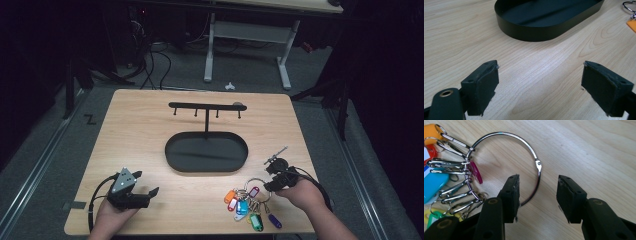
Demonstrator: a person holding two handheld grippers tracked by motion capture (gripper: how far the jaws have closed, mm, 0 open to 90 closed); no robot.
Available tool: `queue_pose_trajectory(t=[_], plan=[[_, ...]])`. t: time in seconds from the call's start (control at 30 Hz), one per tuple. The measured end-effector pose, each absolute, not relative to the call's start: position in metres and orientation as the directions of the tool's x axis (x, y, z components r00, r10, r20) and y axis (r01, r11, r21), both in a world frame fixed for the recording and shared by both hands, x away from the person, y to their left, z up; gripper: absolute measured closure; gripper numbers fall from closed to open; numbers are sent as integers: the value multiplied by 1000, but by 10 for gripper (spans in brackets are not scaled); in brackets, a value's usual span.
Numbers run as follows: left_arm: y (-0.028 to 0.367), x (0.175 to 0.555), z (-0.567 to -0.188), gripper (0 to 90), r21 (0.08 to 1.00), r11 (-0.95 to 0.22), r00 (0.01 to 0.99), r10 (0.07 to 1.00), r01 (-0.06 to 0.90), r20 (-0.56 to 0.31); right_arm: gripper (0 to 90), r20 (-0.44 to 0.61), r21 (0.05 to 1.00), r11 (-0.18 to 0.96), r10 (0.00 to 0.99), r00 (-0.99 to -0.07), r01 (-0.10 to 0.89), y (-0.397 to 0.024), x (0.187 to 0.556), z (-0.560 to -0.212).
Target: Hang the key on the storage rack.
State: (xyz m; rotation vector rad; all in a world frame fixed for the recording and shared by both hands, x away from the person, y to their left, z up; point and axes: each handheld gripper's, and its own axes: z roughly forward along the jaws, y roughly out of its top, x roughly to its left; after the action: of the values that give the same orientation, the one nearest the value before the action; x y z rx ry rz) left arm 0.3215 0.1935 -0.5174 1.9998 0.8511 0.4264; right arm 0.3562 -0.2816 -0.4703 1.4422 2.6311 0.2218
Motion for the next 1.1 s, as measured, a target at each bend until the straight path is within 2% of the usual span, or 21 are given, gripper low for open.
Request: queue_pose_trajectory(t=[0.1, 0.2, 0.4, 0.57, 0.77, 1.1], plan=[[194, 322, -517, 149, 841, -362, 703, 710, 403, -32, 599, -40, 132, 554, 832, -554, 822, -274, 363, -475], [194, 322, -517, 149, 840, -363, 704, 709, 403, -32, 616, -40, 114, 562, 826, -562, 819, -272, 366, -476], [194, 321, -517, 150, 841, -363, 707, 706, 402, -32, 709, -26, 34, 563, 826, -562, 826, -270, 378, -481], [194, 321, -517, 151, 839, -365, 709, 705, 404, -35, 768, -16, 7, 572, 820, -571, 820, -271, 384, -484], [194, 321, -516, 152, 841, -360, 708, 705, 404, -39, 798, -12, -15, 590, 807, -590, 807, -268, 389, -487], [194, 321, -515, 154, 837, -357, 713, 699, 414, -55, 854, 20, -40, 566, 825, -565, 824, -268, 393, -487]])
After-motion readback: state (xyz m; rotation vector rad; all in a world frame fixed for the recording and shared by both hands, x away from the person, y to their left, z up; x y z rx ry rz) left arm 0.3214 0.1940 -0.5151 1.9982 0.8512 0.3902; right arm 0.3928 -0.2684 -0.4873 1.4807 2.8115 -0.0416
